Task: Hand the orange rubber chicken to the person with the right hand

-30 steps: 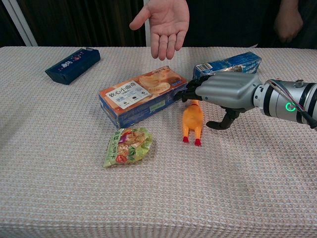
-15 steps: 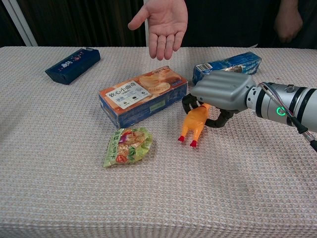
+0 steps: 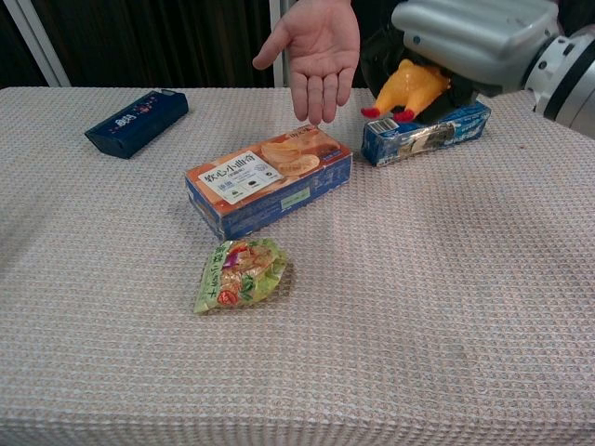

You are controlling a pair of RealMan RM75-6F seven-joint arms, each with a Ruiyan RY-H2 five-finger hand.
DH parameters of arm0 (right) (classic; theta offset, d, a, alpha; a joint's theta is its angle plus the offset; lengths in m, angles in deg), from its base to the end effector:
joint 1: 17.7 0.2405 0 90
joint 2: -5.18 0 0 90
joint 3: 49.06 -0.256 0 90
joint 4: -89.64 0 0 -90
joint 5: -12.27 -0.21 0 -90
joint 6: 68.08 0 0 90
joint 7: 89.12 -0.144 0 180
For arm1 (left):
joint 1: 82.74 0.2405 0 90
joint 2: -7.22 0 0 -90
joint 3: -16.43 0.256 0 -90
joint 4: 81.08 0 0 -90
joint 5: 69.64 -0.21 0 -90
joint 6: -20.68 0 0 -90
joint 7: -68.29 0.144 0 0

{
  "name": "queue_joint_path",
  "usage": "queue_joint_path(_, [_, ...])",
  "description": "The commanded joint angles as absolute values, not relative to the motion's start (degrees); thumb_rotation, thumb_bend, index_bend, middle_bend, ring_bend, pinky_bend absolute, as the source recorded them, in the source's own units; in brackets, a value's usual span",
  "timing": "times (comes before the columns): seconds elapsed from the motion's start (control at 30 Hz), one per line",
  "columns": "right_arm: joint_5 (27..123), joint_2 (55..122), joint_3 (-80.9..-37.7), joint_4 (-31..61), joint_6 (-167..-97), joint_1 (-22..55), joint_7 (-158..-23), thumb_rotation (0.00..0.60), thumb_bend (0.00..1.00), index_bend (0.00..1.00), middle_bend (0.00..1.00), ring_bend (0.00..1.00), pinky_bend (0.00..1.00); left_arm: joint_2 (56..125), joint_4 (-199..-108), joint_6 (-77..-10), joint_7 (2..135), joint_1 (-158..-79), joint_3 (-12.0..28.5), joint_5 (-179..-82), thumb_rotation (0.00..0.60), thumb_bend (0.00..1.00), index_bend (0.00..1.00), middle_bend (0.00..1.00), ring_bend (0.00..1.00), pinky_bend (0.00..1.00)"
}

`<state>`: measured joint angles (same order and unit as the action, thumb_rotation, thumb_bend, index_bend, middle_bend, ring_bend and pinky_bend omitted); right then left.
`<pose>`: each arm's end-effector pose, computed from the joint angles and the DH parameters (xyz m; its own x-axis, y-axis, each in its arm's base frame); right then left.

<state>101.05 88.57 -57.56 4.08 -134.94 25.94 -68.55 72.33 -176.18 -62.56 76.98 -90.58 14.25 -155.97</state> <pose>-0.1037 -0.3340 0.0312 0.5385 0.1705 0.8252 -0.5807 -0.6345 0.5101 -0.2917 0.1928 0.1429 0.4766 0.0232 0.8788 0.8776 -0.0725 -0.4740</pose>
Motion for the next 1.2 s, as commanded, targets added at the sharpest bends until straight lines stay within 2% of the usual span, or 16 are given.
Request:
queue_joint_path(0.03, [96.6, 89.6, -64.1, 3.8, -135.6, 28.0, -64.0, 0.6, 0.36, 0.99, 0.78, 0.63, 0.74, 72.3, -176.3, -62.4, 77.2, -90.7, 14.3, -156.0, 0.327, 0.01, 0.06, 0.04, 0.04, 0.19])
queue_joint_path(0.2, [88.2, 95.8, -69.4, 10.1, -131.4, 33.6, -51.9, 0.6, 0.35, 0.99, 0.78, 0.64, 0.74, 72.0, -176.8, -62.4, 76.9, -90.7, 14.3, -156.0, 0.326, 0.01, 0.06, 0.04, 0.04, 0.19])
queue_joint_path(0.33, [79.8, 101.6, -72.2, 14.5, -129.3, 37.5, -44.2, 0.6, 0.33, 0.89, 0.74, 0.62, 0.71, 71.6, -176.8, -61.8, 77.0, -90.6, 14.2, -154.9, 0.328, 0.01, 0.06, 0.04, 0.04, 0.19])
queue_joint_path(0.5, [77.5, 105.9, -73.3, 19.9, -130.6, 40.6, -40.8, 0.6, 0.33, 0.85, 0.72, 0.59, 0.67, 70.9, -177.0, -61.7, 76.5, -90.4, 14.4, -154.7, 0.328, 0.01, 0.06, 0.04, 0.04, 0.19])
queue_joint_path(0.57, [76.6, 106.9, -73.6, 21.2, -130.3, 41.4, -40.8, 0.6, 0.34, 0.8, 0.68, 0.55, 0.62, 70.5, -177.0, -62.0, 76.2, -90.2, 14.3, -154.6, 0.325, 0.01, 0.06, 0.04, 0.04, 0.19])
queue_joint_path(0.6, [75.8, 107.1, -73.7, 21.4, -129.8, 41.7, -40.9, 0.6, 0.34, 0.74, 0.63, 0.51, 0.57, 70.3, -177.1, -62.2, 76.1, -90.2, 14.3, -154.7, 0.326, 0.01, 0.06, 0.04, 0.04, 0.19])
queue_joint_path(0.67, [72.8, 106.6, -73.8, 20.6, -127.2, 42.1, -39.8, 0.6, 0.33, 0.51, 0.45, 0.32, 0.36, 70.0, -177.1, -62.9, 75.6, -90.0, 14.3, -155.2, 0.326, 0.01, 0.06, 0.04, 0.04, 0.19])
queue_joint_path(0.7, [70.8, 105.9, -73.9, 19.5, -125.9, 42.3, -38.5, 0.6, 0.29, 0.33, 0.31, 0.17, 0.21, 69.9, -177.0, -63.3, 75.4, -89.8, 14.3, -155.5, 0.326, 0.01, 0.06, 0.04, 0.04, 0.19])
queue_joint_path(0.73, [69.6, 105.3, -74.0, 18.4, -125.3, 42.5, -37.9, 0.6, 0.25, 0.18, 0.19, 0.07, 0.1, 69.8, -176.8, -63.7, 75.3, -89.7, 14.2, -155.6, 0.325, 0.01, 0.06, 0.04, 0.04, 0.19])
queue_joint_path(0.77, [68.7, 104.9, -74.1, 17.4, -125.3, 42.5, -37.3, 0.6, 0.2, 0.07, 0.08, 0.01, 0.03, 69.8, -176.6, -63.9, 75.1, -89.6, 14.2, -155.7, 0.325, 0.01, 0.06, 0.04, 0.04, 0.19])
queue_joint_path(0.8, [67.9, 104.4, -74.2, 16.0, -125.5, 42.6, -36.7, 0.6, 0.16, 0.01, 0.02, 0.0, 0.0, 69.7, -176.5, -64.2, 74.9, -89.4, 14.2, -155.6, 0.325, 0.01, 0.06, 0.03, 0.04, 0.19])
queue_joint_path(0.93, [67.4, 102.9, -73.4, 13.2, -127.2, 42.9, -34.8, 0.6, 0.11, 0.0, 0.0, 0.0, 0.0, 69.7, -176.4, -64.2, 74.4, -89.3, 14.2, -155.7, 0.322, 0.01, 0.06, 0.03, 0.04, 0.19])
queue_joint_path(1.2, [65.1, 97.6, -71.9, 4.7, -130.0, 41.1, -33.0, 0.6, 0.11, 0.0, 0.0, 0.0, 0.0, 69.9, -176.5, -63.9, 74.4, -89.3, 14.4, -155.9, 0.32, 0.01, 0.06, 0.03, 0.04, 0.19])
